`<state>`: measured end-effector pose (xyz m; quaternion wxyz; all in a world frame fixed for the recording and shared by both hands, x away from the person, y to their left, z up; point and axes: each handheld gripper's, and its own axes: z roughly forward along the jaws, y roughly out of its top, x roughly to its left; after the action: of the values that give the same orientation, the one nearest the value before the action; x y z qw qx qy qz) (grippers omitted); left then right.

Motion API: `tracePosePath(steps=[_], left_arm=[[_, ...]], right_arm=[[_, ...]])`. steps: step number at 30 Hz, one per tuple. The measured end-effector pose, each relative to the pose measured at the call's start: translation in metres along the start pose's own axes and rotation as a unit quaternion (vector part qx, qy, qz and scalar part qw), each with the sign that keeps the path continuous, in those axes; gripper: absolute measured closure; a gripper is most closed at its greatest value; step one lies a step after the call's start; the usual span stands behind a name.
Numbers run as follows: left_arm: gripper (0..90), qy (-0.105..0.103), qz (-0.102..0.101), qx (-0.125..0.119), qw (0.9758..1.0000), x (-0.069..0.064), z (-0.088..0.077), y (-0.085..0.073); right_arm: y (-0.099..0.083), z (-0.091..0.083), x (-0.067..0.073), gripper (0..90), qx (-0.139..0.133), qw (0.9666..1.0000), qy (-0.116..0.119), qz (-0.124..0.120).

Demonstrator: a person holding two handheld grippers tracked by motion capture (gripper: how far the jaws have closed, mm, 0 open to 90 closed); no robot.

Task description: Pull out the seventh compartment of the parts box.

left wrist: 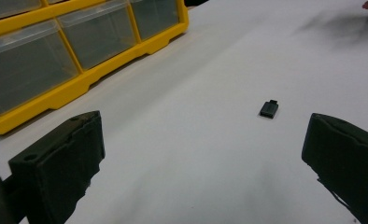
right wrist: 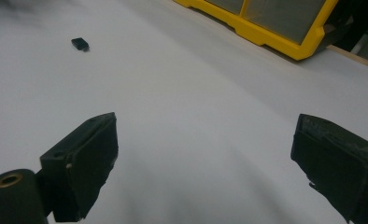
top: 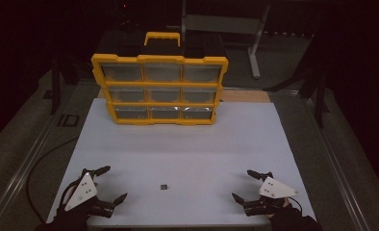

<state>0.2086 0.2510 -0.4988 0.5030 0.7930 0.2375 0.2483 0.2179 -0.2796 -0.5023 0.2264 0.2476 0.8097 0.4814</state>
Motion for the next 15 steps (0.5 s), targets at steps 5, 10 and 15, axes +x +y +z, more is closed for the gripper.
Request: tracePosePath(steps=[5,10,15], left_arm=[[0.0,-0.003,0.002,0.0,1.0,-0.001,-0.001,0.002],[0.0,-0.007,0.005,0.004,1.0,-0.003,0.0,0.004],[0.0,-0.015,0.011,0.003,0.9998,-0.004,0.0,0.011]], right_arm=[[0.0,0.0,-0.001,7.5,-0.003,1.0,0.001,0.001],[0.001,-0.001,0.0,7.5,-0.009,1.0,0.0,0.001],[0.002,-0.003,-0.001,7.5,-0.019,0.9998,-0.007,0.004]])
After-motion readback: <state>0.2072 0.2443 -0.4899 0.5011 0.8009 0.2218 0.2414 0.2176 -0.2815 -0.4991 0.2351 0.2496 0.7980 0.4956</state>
